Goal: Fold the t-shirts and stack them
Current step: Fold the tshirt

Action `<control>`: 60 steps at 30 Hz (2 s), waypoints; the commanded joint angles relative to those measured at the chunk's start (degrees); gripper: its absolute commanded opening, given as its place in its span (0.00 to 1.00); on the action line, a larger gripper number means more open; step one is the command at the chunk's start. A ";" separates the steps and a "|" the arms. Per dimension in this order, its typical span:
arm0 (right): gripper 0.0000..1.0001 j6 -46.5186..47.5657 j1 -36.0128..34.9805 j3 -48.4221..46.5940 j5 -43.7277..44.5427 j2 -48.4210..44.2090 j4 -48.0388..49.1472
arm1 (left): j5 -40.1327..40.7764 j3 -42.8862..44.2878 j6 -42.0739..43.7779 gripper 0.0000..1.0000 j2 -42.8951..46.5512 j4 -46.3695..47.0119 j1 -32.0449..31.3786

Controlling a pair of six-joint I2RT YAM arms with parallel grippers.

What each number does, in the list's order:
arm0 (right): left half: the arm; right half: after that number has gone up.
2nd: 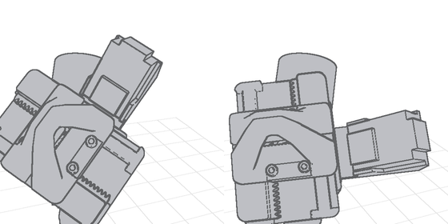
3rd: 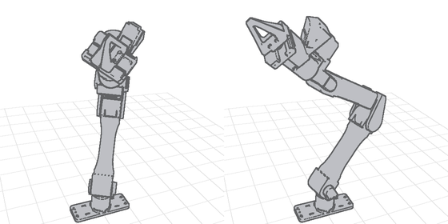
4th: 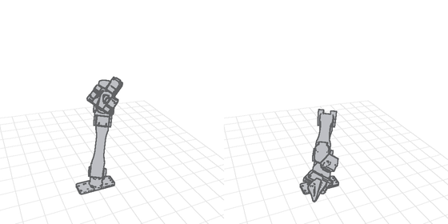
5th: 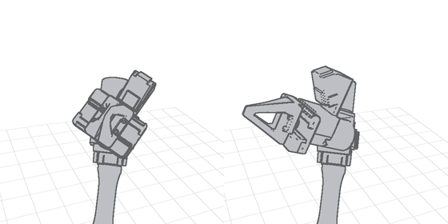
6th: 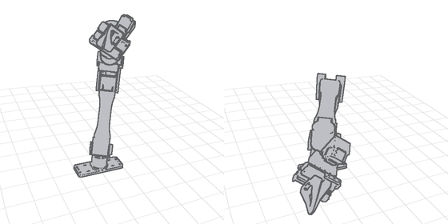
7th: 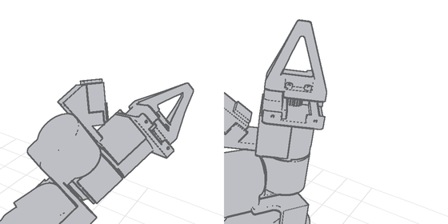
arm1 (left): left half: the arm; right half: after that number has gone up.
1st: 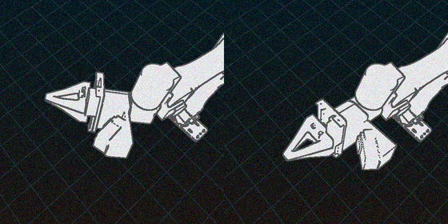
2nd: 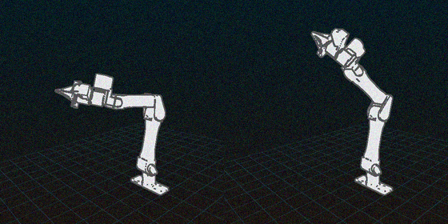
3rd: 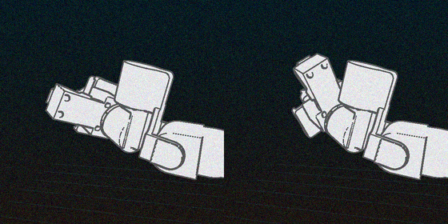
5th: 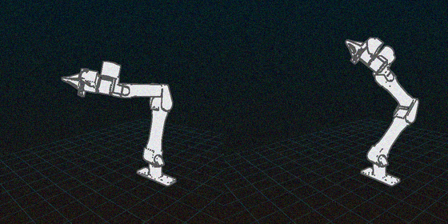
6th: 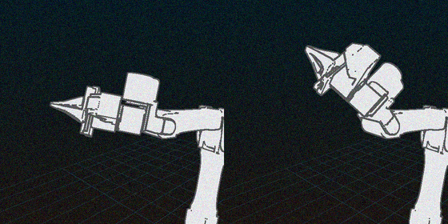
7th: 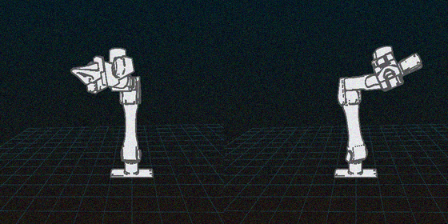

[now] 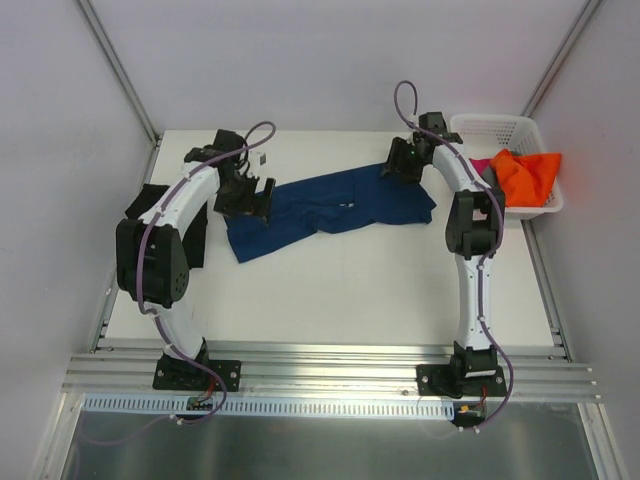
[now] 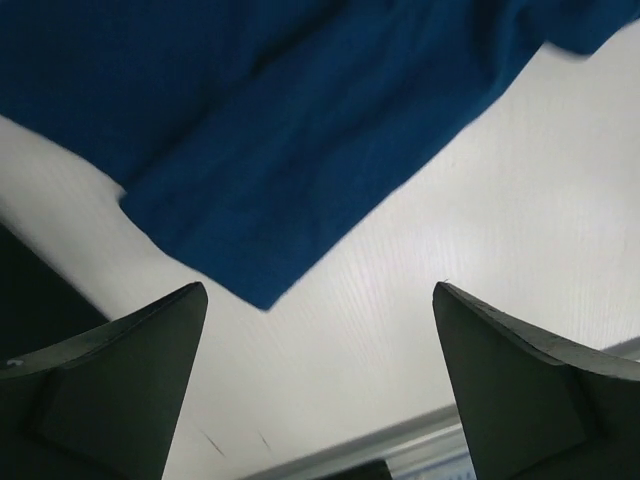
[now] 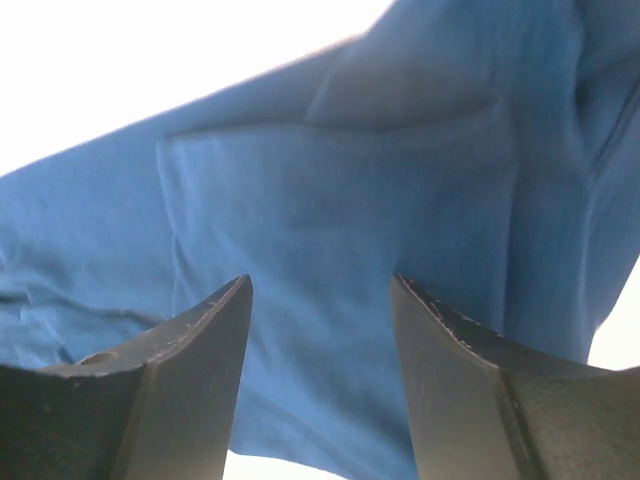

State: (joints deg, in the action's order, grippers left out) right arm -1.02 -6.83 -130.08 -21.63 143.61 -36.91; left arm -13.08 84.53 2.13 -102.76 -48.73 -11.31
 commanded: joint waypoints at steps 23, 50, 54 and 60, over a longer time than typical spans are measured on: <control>0.91 -2.15 -8.38 14.16 11.17 -10.02 -2.03 | 8.33 28.06 0.68 0.99 -26.17 7.69 -0.29; 0.97 -7.42 -2.05 -1.05 -0.17 2.02 -0.72 | 2.80 14.09 -2.04 0.99 -21.36 5.23 -2.05; 0.97 -8.74 -2.14 -3.68 -1.31 3.51 0.95 | 0.17 7.77 -4.06 0.99 -17.04 4.61 -4.68; 0.97 -9.97 -2.49 -6.06 -2.54 5.19 2.80 | -1.77 -1.72 -6.52 0.99 -10.45 4.52 -10.83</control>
State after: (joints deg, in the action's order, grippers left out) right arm -9.26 -8.82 -133.93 -22.65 146.85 -35.59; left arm -10.55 87.02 -1.41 -117.32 -40.95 -19.22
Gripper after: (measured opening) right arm 0.969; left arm 0.992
